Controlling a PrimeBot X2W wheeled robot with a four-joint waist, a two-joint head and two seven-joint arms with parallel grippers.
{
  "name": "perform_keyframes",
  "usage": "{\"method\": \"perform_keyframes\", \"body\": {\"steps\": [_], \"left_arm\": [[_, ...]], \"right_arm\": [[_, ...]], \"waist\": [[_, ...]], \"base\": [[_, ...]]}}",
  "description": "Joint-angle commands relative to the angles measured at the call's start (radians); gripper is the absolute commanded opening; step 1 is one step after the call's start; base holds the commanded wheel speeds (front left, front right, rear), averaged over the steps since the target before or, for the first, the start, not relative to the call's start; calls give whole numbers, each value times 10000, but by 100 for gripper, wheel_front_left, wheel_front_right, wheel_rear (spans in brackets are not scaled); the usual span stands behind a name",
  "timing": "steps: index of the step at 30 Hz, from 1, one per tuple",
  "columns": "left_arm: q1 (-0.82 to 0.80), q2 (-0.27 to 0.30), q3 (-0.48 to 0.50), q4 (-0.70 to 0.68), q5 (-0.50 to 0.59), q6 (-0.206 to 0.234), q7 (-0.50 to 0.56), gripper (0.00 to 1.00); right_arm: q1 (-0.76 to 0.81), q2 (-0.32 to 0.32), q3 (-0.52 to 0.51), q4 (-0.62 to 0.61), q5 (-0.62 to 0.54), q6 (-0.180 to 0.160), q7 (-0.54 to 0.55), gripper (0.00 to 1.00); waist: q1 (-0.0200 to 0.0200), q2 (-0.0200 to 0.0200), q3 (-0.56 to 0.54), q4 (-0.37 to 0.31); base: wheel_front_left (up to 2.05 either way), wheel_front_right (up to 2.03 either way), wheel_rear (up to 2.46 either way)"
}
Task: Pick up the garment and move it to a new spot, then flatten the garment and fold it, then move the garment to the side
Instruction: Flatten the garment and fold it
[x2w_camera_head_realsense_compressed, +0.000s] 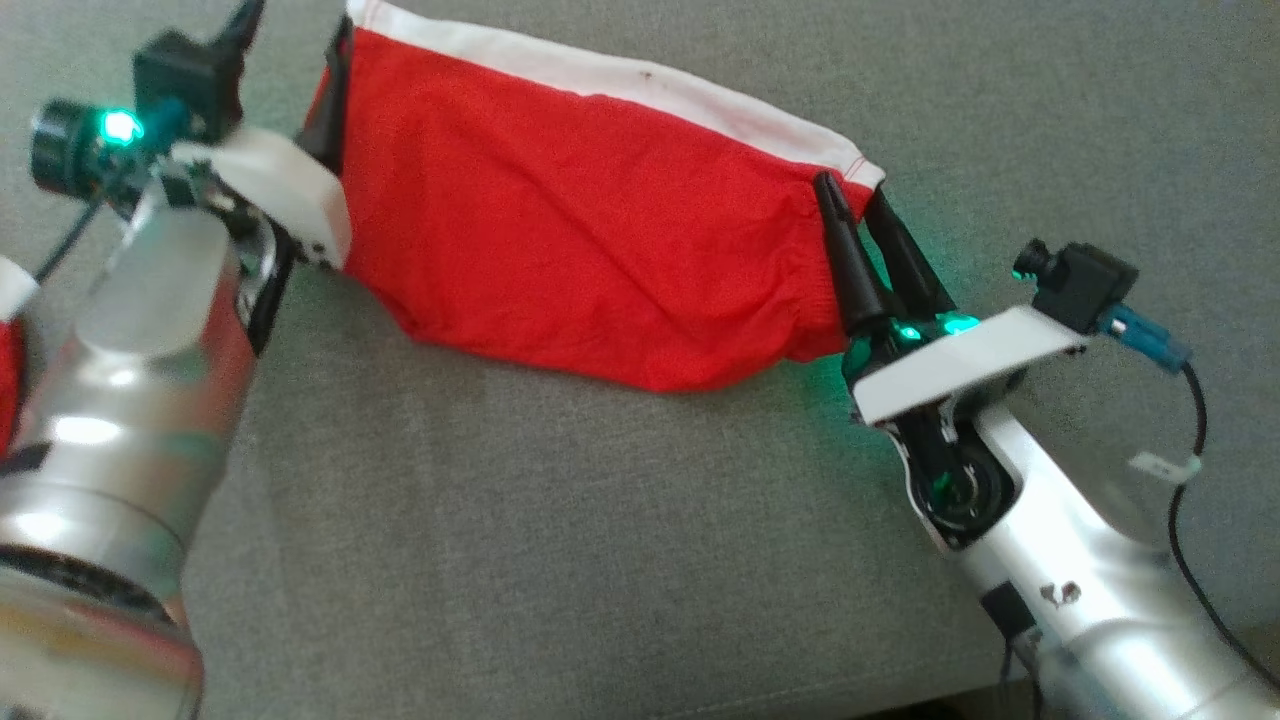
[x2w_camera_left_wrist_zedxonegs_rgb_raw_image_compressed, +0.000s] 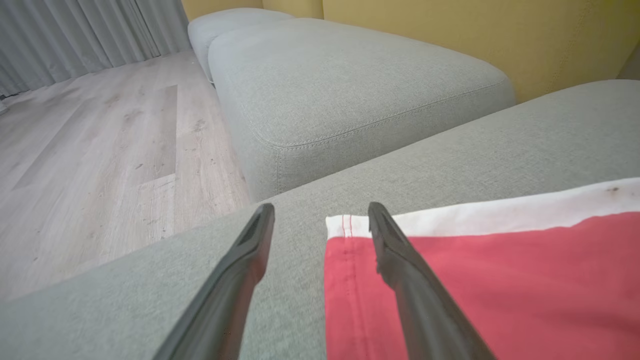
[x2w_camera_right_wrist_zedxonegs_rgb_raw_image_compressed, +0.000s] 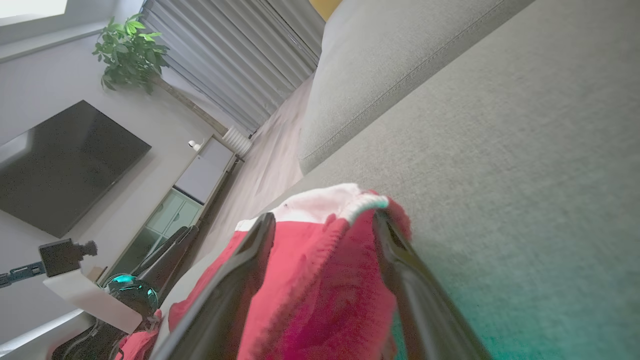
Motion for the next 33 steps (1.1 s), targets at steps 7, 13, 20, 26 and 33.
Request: {"method": "perform_keyframes", "body": {"steps": [7, 13, 20, 26, 33], "left_arm": [[1416, 152, 997, -881, -322, 563, -303, 100], [3563, 153, 2351, -2809, -44, 1249, -307, 100], [5859, -304, 3760, -4420, 641, 1411, -309, 100], [6869, -855, 4536, -4968, 1277, 1265, -309, 100], [7132, -1262, 5495, -5296, 1874, 1119, -309, 100]], "right_arm": [[1356, -174, -659, 166, -831, -7, -108, 100], [2232, 86, -2495, 364, -2854, -7, -108, 100], [3122, 708, -4556, -63, -6472, -7, -108, 100], [3798, 1168, -5648, -705, -8755, -7, -108, 100], [4154, 1331, -6195, -1182, -9761, -7, -108, 100]], "waist": [[0, 0, -1127, 345], [0, 0, -1844, 630], [0, 0, -2476, 958], [0, 0, -2705, 1101], [0, 0, -2537, 950]], "base": [[0, 0, 0], [0, 0, 0], [0, 0, 0], [0, 0, 0], [0, 0, 0]]}}
